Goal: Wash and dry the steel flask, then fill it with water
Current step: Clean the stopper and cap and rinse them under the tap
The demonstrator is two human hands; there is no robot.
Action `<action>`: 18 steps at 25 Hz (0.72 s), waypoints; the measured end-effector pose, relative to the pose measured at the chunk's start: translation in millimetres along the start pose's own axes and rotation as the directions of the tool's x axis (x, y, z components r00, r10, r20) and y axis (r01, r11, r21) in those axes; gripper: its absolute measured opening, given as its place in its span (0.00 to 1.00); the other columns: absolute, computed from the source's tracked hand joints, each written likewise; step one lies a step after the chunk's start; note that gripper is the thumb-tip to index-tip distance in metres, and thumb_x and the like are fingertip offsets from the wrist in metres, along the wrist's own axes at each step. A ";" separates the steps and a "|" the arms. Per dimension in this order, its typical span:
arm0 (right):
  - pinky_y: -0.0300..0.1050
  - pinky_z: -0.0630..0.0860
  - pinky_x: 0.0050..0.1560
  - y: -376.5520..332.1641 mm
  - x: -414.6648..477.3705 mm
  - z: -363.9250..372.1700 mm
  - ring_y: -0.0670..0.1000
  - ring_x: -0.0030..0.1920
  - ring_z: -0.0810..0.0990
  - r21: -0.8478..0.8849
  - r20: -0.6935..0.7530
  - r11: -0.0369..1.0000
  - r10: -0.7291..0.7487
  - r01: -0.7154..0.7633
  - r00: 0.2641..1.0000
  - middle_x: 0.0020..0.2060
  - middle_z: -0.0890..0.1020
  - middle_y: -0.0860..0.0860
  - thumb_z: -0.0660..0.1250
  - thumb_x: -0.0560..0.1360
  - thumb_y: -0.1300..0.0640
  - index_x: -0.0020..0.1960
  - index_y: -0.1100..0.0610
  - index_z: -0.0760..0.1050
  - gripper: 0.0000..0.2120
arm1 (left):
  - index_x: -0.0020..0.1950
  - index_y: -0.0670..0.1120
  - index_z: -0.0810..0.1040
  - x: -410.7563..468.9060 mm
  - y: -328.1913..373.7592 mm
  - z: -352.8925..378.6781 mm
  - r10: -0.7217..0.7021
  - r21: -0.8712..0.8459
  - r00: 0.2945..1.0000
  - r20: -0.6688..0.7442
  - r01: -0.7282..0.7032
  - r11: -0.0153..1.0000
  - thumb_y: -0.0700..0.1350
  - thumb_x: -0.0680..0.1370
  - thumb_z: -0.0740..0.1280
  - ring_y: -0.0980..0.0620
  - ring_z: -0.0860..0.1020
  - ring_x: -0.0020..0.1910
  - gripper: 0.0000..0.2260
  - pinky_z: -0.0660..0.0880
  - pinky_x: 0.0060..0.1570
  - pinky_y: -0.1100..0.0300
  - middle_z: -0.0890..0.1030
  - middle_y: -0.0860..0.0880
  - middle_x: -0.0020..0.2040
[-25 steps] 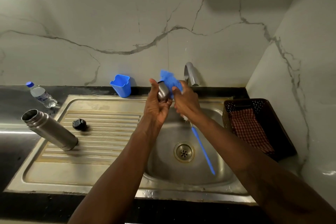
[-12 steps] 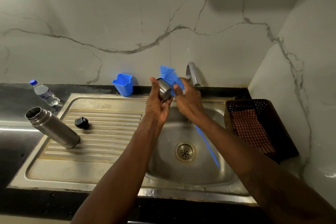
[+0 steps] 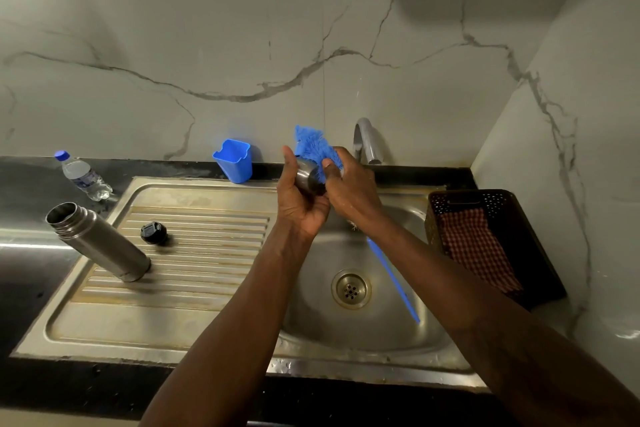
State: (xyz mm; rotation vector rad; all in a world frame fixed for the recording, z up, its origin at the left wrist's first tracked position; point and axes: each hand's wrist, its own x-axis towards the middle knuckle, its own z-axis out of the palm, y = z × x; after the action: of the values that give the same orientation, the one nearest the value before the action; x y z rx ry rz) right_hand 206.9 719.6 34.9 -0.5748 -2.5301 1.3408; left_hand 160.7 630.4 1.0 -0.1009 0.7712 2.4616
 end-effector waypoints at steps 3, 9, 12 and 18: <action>0.59 0.78 0.63 -1.0 -4.5 3.3 0.55 0.63 0.79 0.011 -0.023 0.996 -0.088 0.088 0.996 0.63 0.81 0.51 0.56 0.83 0.40 0.74 0.46 0.68 0.23 | 0.72 0.41 0.78 5.0 5.9 -1.6 0.013 -0.024 1.000 0.004 -0.013 1.000 0.56 0.80 0.71 0.42 0.82 0.63 0.26 0.75 0.70 0.46 0.82 0.41 0.64; 0.60 0.76 0.66 9.4 -0.5 2.5 0.57 0.66 0.77 -0.020 -0.013 1.000 -0.016 0.015 1.000 0.66 0.79 0.52 0.56 0.83 0.40 0.75 0.47 0.68 0.23 | 0.76 0.40 0.70 12.3 2.7 -8.5 0.095 0.071 0.993 -0.065 -0.090 0.993 0.53 0.72 0.81 0.38 0.82 0.64 0.39 0.77 0.67 0.39 0.81 0.37 0.67; 0.56 0.76 0.65 4.1 -8.1 -0.6 0.53 0.64 0.77 0.032 -0.068 0.998 -0.056 0.058 0.996 0.65 0.79 0.49 0.57 0.85 0.44 0.76 0.50 0.68 0.22 | 0.76 0.39 0.70 14.3 3.5 -14.2 0.121 0.128 0.988 -0.092 -0.108 0.986 0.51 0.67 0.84 0.39 0.81 0.66 0.43 0.77 0.68 0.41 0.78 0.35 0.70; 0.54 0.71 0.69 5.7 -0.8 -5.0 0.56 0.72 0.71 0.027 -0.035 0.999 -0.020 0.021 0.999 0.71 0.74 0.53 0.57 0.85 0.45 0.79 0.48 0.65 0.23 | 0.72 0.35 0.73 -0.5 -0.9 -9.2 0.038 -0.043 0.998 -0.039 -0.040 0.998 0.53 0.83 0.67 0.37 0.79 0.68 0.26 0.74 0.71 0.44 0.78 0.34 0.69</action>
State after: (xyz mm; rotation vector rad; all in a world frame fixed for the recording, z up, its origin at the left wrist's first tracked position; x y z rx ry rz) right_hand 210.9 725.8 32.9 -0.5602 -2.4793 1.3443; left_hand 160.8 625.7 -7.0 -0.1515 0.7422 2.5210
